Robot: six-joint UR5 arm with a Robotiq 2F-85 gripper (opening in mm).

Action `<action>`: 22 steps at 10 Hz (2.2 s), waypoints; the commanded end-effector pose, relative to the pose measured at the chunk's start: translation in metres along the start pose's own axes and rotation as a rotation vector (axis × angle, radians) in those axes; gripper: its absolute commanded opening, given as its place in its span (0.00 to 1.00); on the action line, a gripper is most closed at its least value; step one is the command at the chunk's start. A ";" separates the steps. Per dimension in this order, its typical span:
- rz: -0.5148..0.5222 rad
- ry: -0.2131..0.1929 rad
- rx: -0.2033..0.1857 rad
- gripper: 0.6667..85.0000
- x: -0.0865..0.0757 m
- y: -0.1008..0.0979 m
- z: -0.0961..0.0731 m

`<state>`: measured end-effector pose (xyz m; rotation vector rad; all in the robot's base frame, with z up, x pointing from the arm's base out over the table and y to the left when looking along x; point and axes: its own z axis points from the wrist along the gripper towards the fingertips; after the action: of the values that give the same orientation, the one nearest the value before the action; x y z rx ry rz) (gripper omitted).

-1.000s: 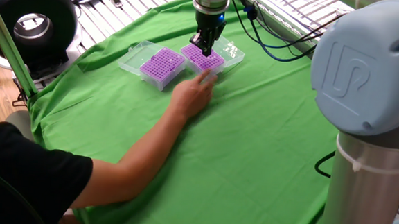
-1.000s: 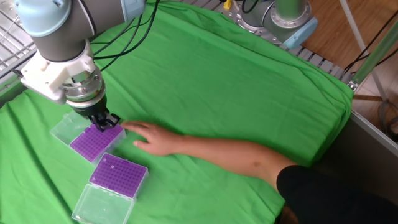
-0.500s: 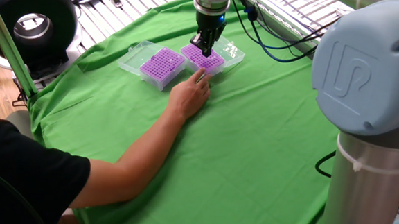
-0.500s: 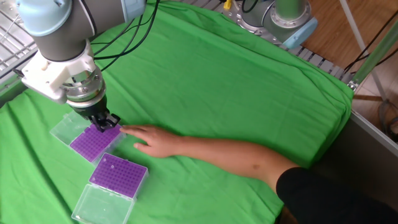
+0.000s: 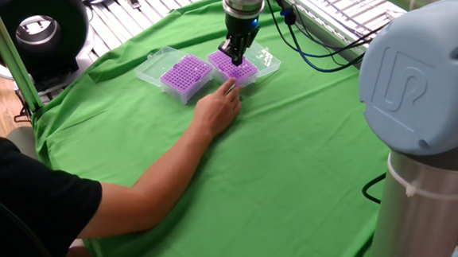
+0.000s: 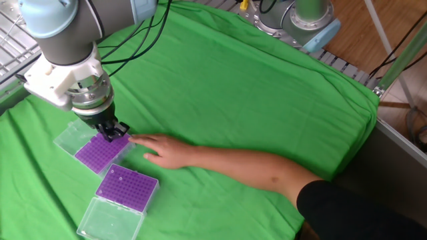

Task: Insert a small pipette tip into the holder for small pipette tips

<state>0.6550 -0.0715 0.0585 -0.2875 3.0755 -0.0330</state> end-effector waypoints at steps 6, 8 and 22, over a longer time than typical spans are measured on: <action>-0.054 0.015 -0.038 0.23 0.007 0.004 0.001; -0.047 0.016 -0.040 0.25 0.006 0.004 0.001; 0.201 0.029 -0.009 0.25 -0.062 0.075 0.009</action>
<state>0.6878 0.0051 0.0514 -0.0208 3.1286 0.0003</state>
